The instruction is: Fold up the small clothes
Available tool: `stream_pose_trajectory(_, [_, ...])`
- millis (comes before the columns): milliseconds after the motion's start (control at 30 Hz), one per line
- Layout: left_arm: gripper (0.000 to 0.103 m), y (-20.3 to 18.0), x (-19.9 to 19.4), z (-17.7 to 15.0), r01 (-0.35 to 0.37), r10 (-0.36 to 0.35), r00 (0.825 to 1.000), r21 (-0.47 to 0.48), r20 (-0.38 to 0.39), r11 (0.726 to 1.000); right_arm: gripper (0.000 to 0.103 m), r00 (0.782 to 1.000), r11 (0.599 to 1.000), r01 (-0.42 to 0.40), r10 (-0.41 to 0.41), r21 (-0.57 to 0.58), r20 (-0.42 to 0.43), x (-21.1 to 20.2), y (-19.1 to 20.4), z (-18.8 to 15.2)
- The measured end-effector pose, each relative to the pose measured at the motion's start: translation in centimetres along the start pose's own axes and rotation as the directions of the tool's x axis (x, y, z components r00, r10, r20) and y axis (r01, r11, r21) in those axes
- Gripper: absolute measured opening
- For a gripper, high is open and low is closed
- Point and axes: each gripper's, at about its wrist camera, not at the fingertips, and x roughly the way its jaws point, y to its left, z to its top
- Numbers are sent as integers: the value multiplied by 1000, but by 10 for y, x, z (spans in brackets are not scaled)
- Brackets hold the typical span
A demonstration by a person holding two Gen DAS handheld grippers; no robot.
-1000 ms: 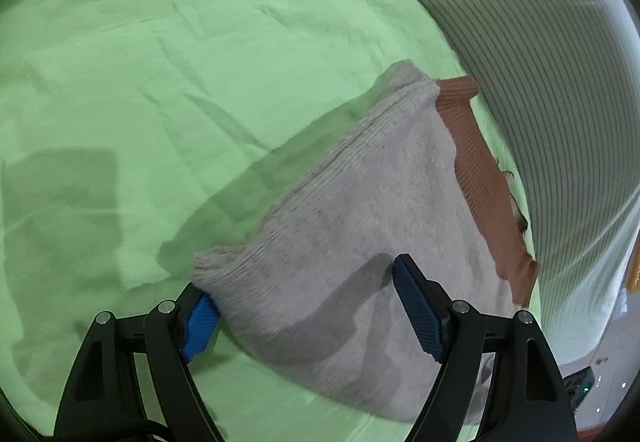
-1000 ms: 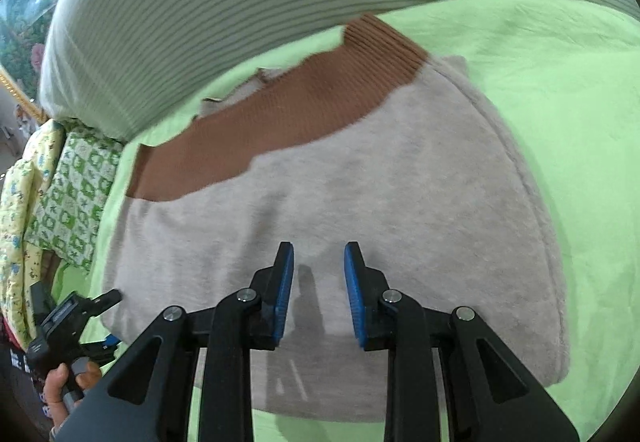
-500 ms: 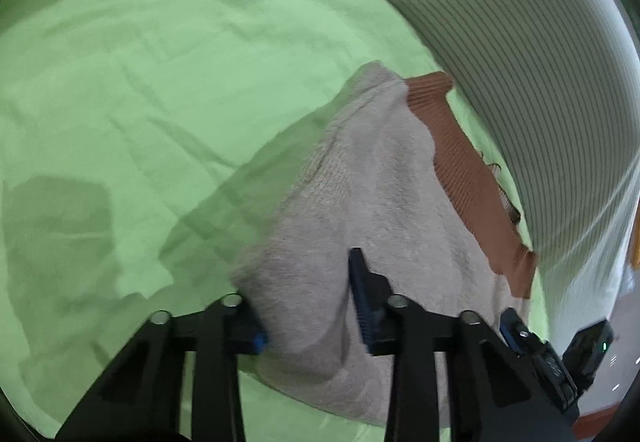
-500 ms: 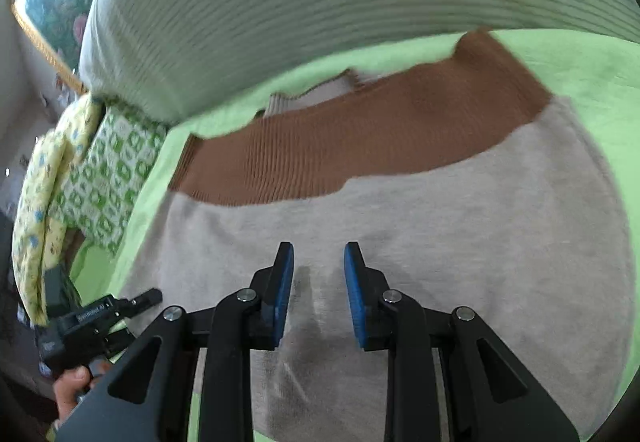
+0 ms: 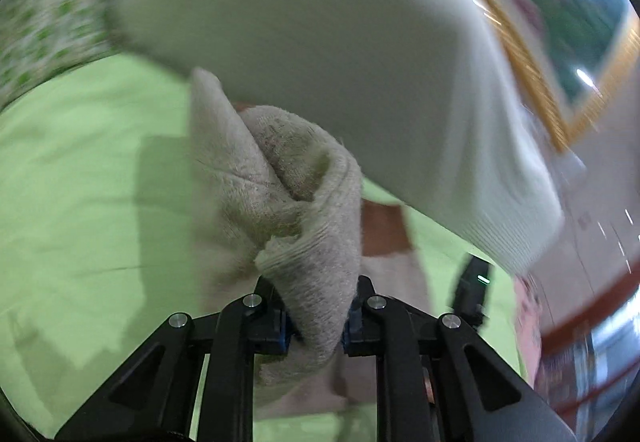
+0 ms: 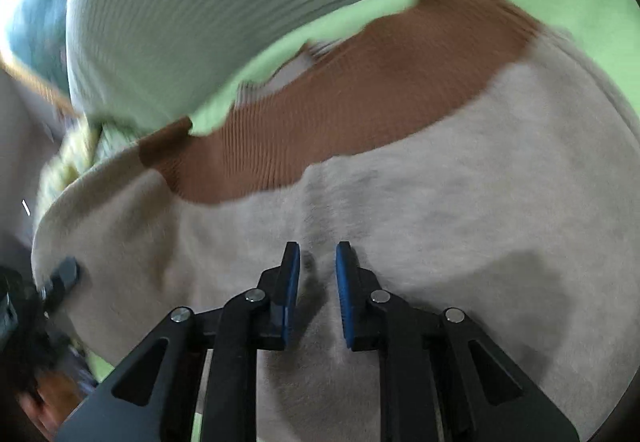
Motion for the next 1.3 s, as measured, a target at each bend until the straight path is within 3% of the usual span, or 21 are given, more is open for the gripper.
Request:
stream_pose_trajectory(100, [17, -44, 31, -13, 93, -85, 993, 103, -78, 990, 19, 998, 994, -31, 25, 106, 57, -26, -28, 7])
stream_pose_trajectory(167, [23, -67, 57, -31, 125, -98, 983, 171, -154, 977, 22, 995, 985, -49, 33, 168, 92, -40, -46, 11])
stream_pose_trajectory(300, [34, -87, 107, -74, 101, 0, 949, 305, -316, 947, 23, 992, 958, -87, 58, 274, 114, -58, -78, 12])
stream_pose_trajectory(367, [38, -84, 108, -85, 79, 35, 944, 330, -327, 941, 26, 991, 949, -99, 68, 299, 113, -61, -85, 10])
stream_pose_trajectory(433, [44, -76, 94, -86, 92, 15, 946, 311, -324, 946, 32, 988, 945, -126, 90, 303, 129, -65, -86, 8])
stream_pose_trajectory(500, [56, -66, 76, -86, 77, 23, 953, 312, -303, 947, 49, 982, 942, -159, 120, 296, 145, -68, -83, 6])
stream_pose_trajectory(600, [66, -49, 44, -92, -17, 110, 966, 368, -233, 930, 61, 982, 952, -156, 122, 262, 143, -69, -74, 8])
stream_pose_trajectory(667, [72, -37, 36, -96, -80, 165, 966, 377, -199, 923, 61, 986, 961, -145, 119, 236, 120, -64, -66, 11])
stream_pose_trajectory(833, [72, -2, 42, -118, -184, 290, 929, 395, -228, 900, 68, 995, 981, -96, 91, 166, 38, -52, -47, 13])
stream_pose_trajectory(1033, [70, 9, 59, -124, -240, 349, 911, 404, -219, 883, 72, 999, 1000, 0, 0, 2, -54, -34, -13, 16])
stream_pose_trajectory(1200, [57, 14, 72, -117, -277, 371, 904, 370, -212, 887, 72, 988, 980, 95, -114, -177, -103, -10, 15, 18])
stream_pose_trajectory(1233, [54, 13, 75, -117, -278, 371, 904, 366, -212, 888, 69, 985, 970, 113, -137, -215, -101, -7, 19, 16])
stream_pose_trajectory(1300, [49, 11, 77, -117, -281, 375, 903, 372, -211, 885, 41, 978, 946, 148, -183, -287, -99, 0, 30, 15])
